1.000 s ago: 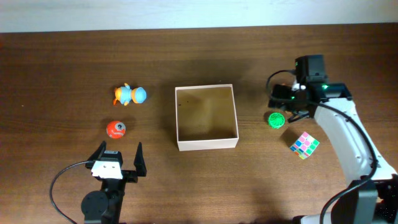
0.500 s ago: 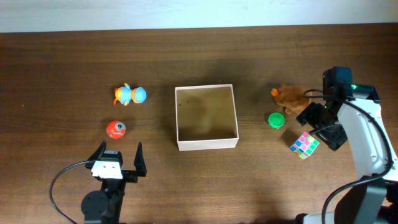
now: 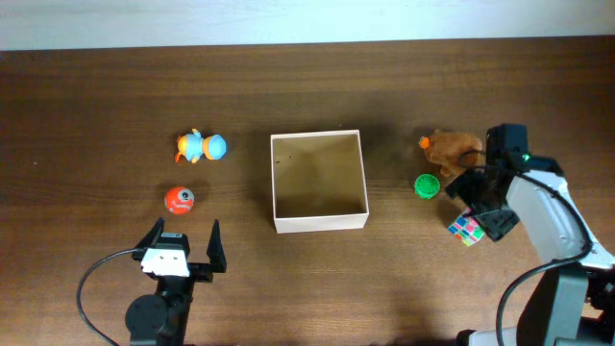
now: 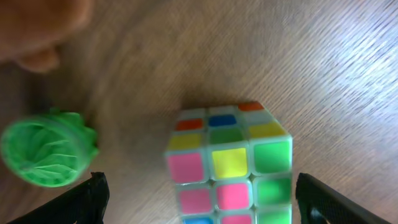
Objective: Pack container
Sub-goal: 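Lower the right gripper and grasp the Rubik's cube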
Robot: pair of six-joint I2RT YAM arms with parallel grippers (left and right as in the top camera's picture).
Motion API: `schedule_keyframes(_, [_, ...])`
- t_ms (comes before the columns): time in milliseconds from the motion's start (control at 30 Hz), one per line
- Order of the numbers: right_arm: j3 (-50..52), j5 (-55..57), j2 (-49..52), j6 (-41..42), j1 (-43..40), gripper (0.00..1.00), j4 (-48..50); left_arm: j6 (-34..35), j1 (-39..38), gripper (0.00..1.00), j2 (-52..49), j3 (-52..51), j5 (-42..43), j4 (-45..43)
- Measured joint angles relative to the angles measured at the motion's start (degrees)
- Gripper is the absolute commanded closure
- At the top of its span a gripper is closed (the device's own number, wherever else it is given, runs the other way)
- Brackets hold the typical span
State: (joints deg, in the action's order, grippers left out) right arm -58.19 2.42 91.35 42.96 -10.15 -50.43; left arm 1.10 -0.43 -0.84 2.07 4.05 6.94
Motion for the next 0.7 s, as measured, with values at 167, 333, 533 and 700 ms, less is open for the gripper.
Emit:
schedule_keyframes(167, [3.76, -0.37, 0.00, -3.74, 0.00, 0.10, 4.55, 0.00, 0.00, 0.01, 0.00, 0.00, 0.00, 0.00])
schedule_keyframes(333, [4.63, -0.24, 0.00, -8.52, 0.00, 0.13, 7.26, 0.00, 0.00, 0.01, 0.00, 0.00, 0.00, 0.00])
schedule_keyframes(533, [4.70, 0.85, 0.00, -13.33, 0.00, 0.31, 9.79, 0.00, 0.00, 0.01, 0.00, 0.00, 0.00, 0.00])
schedule_keyframes(700, [4.79, 0.96, 0.00, -14.43, 0.00, 0.35, 9.79, 0.00, 0.00, 0.01, 0.00, 0.00, 0.00, 0.00])
